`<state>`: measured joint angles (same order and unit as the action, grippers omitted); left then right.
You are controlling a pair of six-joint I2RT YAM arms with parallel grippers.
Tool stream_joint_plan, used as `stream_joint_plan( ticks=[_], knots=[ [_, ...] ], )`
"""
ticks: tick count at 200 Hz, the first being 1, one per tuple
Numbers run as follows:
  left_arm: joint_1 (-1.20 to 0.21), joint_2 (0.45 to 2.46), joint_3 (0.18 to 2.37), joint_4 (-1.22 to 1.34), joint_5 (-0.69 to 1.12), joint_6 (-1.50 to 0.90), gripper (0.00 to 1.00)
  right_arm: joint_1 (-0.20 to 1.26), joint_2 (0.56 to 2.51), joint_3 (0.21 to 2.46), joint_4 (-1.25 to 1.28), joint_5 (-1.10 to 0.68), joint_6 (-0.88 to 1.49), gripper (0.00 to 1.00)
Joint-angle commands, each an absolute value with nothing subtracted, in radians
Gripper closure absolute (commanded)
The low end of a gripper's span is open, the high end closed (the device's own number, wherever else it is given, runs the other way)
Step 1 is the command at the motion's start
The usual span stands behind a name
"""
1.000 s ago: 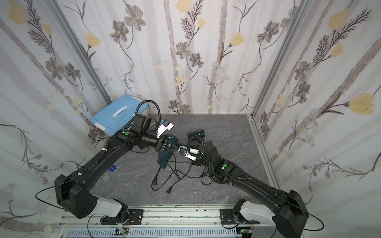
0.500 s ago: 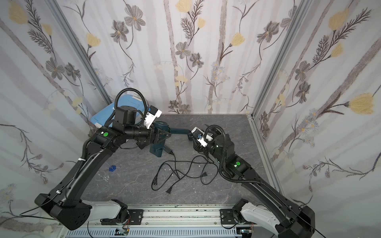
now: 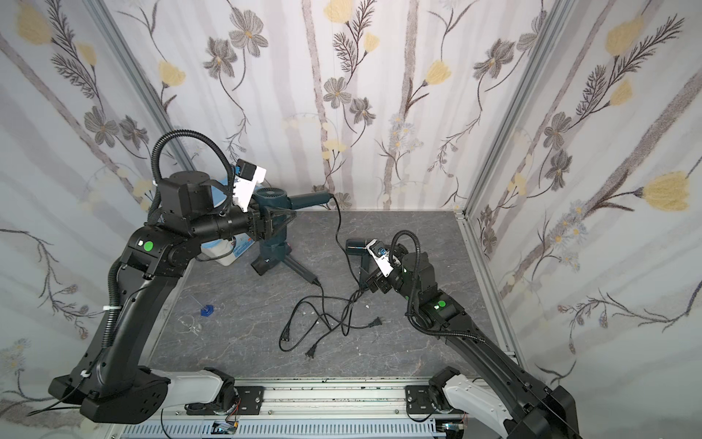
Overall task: Wrap the cord around the hair dryer
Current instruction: Pick up the hair dryer from the center of the board, then adjust the power cord.
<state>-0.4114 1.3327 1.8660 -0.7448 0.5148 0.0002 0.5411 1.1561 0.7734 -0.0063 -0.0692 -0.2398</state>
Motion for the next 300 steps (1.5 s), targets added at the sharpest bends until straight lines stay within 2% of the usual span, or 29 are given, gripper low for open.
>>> stream_joint_plan(
  ticks=[1, 70, 100, 112, 129, 149, 160, 212, 251, 300],
  knots=[
    [-0.409, 1.352, 1.928, -0.704, 0.512, 0.000, 1.00, 0.540, 1.181, 0.753, 0.019, -0.163, -0.160, 0.00],
    [-0.409, 1.405, 2.044, -0.703, 0.531, -0.009, 1.00, 0.543, 1.407, 0.874, 0.045, -0.304, -0.151, 0.00],
    [-0.409, 1.406, 2.056, -0.702, 0.525, -0.011, 1.00, 0.563, 1.550, 0.976, 0.012, -0.342, -0.148, 0.07],
    [-0.409, 1.405, 2.060, -0.703, 0.524, -0.011, 1.00, 0.568, 1.605, 1.014, -0.009, -0.325, -0.138, 0.17],
    [-0.408, 1.406, 2.069, -0.703, 0.514, -0.011, 1.00, 0.569, 1.674, 1.057, -0.049, -0.327, -0.128, 0.47],
    [-0.406, 1.410, 2.084, -0.708, 0.501, -0.002, 1.00, 0.568, 1.669, 1.048, -0.035, -0.326, -0.109, 0.85],
    [-0.406, 1.410, 2.091, -0.711, 0.488, 0.002, 1.00, 0.568, 1.633, 1.033, -0.024, -0.291, -0.097, 1.00],
    [-0.391, 1.401, 2.055, -0.705, 0.456, 0.009, 1.00, 0.556, 1.326, 1.074, -0.093, -0.086, -0.119, 1.00],
    [-0.390, 1.382, 1.982, -0.651, 0.457, -0.016, 1.00, 0.555, 1.203, 1.208, -0.215, -0.004, -0.178, 1.00],
    [-0.388, 1.381, 1.971, -0.641, 0.453, -0.025, 1.00, 0.556, 1.049, 1.276, -0.227, 0.208, -0.249, 1.00]
  ],
)
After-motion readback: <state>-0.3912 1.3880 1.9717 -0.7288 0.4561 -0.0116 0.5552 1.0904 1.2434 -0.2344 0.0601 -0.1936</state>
